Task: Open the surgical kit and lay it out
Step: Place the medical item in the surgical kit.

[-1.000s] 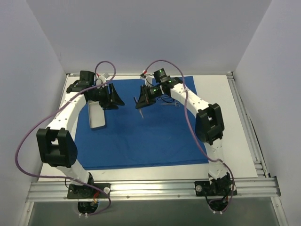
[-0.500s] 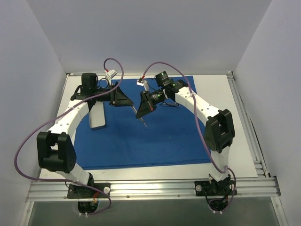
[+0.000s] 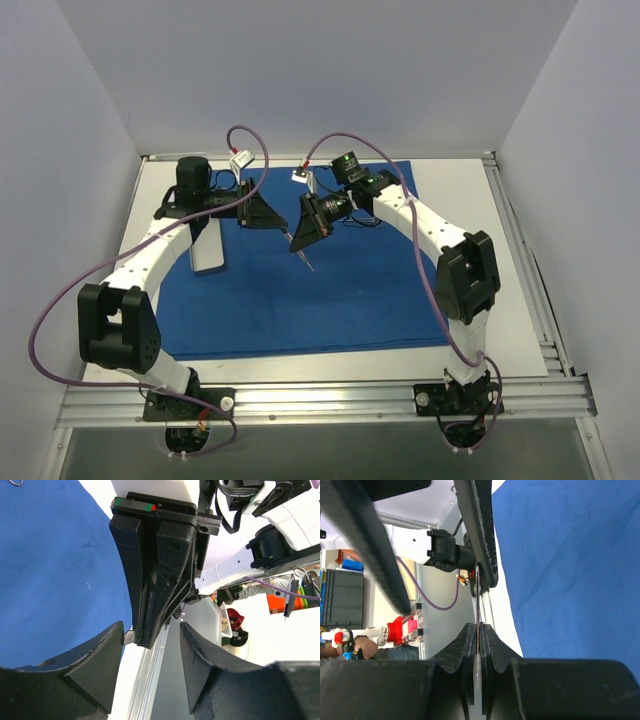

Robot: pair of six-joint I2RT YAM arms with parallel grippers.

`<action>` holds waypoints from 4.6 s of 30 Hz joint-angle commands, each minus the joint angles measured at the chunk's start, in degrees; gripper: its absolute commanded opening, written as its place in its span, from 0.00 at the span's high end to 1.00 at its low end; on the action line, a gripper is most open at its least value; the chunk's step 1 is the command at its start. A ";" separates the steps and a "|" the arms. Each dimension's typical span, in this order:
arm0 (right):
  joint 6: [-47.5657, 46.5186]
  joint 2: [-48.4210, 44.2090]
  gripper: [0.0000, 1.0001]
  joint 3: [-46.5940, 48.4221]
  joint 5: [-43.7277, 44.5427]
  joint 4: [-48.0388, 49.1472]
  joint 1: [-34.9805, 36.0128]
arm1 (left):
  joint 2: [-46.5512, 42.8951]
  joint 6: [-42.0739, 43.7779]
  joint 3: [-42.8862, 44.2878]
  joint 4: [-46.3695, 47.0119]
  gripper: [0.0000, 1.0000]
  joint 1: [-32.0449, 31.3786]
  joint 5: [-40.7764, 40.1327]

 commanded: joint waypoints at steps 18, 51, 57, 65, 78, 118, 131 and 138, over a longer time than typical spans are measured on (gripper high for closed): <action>-0.93 -3.46 0.43 5.97 18.00 -9.37 -0.48 | 1.92 4.78 8.28 -13.60 0.98 -2.39 -7.17; -6.56 -1.53 0.88 14.77 48.54 -16.52 9.72 | 1.76 -7.07 8.84 -17.25 0.98 -1.16 -21.79; -6.39 -0.73 0.80 15.56 47.06 -16.17 10.16 | 2.20 -8.04 8.58 -15.39 0.98 -1.25 -21.34; -6.91 0.58 0.57 16.35 45.47 -16.17 10.68 | 2.55 -8.56 9.63 -15.40 0.98 -1.34 -20.56; -10.67 -2.49 1.00 11.35 63.73 -15.02 11.12 | 1.50 -8.13 8.67 -20.31 0.35 2.08 -27.64; -74.94 4.62 1.00 -10.63 68.67 2.38 -3.64 | -11.07 9.10 0.14 -31.04 0.30 5.07 -56.24; -77.40 6.56 1.00 -8.69 58.31 0.09 -6.72 | -11.87 9.28 -1.88 -31.30 0.30 7.98 -55.89; -75.82 6.82 1.00 -9.40 58.13 -0.61 -4.78 | -10.72 9.28 -1.18 -30.95 0.30 8.15 -55.19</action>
